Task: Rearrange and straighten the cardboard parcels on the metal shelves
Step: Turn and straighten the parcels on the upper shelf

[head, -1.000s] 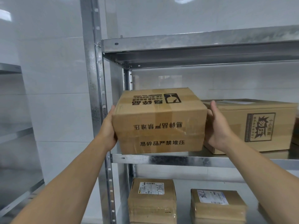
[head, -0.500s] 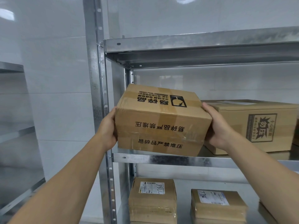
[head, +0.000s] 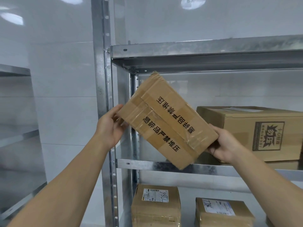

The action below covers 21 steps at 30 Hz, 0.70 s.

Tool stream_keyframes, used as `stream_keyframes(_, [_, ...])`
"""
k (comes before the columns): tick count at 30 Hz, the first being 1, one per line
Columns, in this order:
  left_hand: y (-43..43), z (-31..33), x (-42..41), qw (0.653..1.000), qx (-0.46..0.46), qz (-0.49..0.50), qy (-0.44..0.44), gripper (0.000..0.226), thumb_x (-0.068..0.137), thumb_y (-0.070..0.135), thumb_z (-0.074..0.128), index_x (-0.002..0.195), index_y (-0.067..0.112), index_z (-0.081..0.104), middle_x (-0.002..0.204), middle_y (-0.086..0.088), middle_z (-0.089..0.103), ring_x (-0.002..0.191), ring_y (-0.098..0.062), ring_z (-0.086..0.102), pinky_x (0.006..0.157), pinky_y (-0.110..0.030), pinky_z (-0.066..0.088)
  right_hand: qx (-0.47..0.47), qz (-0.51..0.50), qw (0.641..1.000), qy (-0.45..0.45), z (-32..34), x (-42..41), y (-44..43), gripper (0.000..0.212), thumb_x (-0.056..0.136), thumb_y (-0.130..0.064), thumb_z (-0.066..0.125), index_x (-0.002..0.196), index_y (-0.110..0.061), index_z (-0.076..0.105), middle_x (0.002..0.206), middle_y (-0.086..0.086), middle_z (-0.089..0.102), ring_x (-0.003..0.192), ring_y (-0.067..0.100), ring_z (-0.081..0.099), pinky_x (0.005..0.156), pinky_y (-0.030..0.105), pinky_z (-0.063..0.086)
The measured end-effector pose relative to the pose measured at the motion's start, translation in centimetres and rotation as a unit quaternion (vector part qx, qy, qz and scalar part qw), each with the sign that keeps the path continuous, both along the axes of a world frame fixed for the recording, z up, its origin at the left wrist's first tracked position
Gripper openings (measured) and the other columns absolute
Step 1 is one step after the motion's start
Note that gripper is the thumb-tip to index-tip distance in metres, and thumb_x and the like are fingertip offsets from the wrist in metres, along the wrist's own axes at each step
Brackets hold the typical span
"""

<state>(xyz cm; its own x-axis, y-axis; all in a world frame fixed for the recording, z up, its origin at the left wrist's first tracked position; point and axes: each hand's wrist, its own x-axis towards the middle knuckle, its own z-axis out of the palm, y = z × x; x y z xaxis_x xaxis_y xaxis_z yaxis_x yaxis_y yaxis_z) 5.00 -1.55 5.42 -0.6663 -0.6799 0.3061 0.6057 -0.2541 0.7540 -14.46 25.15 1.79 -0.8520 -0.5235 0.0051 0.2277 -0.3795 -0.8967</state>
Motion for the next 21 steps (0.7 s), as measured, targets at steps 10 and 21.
stream_keyframes(10, [3.5,2.2,-0.7,0.976,-0.168,0.001,-0.137,0.033,0.100,0.049,0.048,0.089,0.023,0.065,0.093,-0.004,0.072,0.088,-0.026,0.068,0.079,-0.046,0.059,0.090,0.068,0.991,0.067,-0.8,1.6,-1.3,0.052,0.106,0.003,0.037,0.136,-0.035,0.058,0.116,0.020,0.074,0.099,0.035,0.072,0.071,0.045,0.061])
stream_keyframes(21, [5.0,2.5,-1.7,0.953,-0.237,-0.040,-0.186,0.050,0.093,0.075,0.041,0.098,0.034,0.070,0.088,0.008,0.068,0.083,-0.018,0.062,0.072,-0.040,0.053,0.191,0.031,0.974,0.121,-0.2,3.2,-2.7,0.030,0.109,-0.023,0.046,0.101,-0.014,0.074,0.105,0.014,0.076,0.103,0.031,0.069,0.085,0.040,0.054])
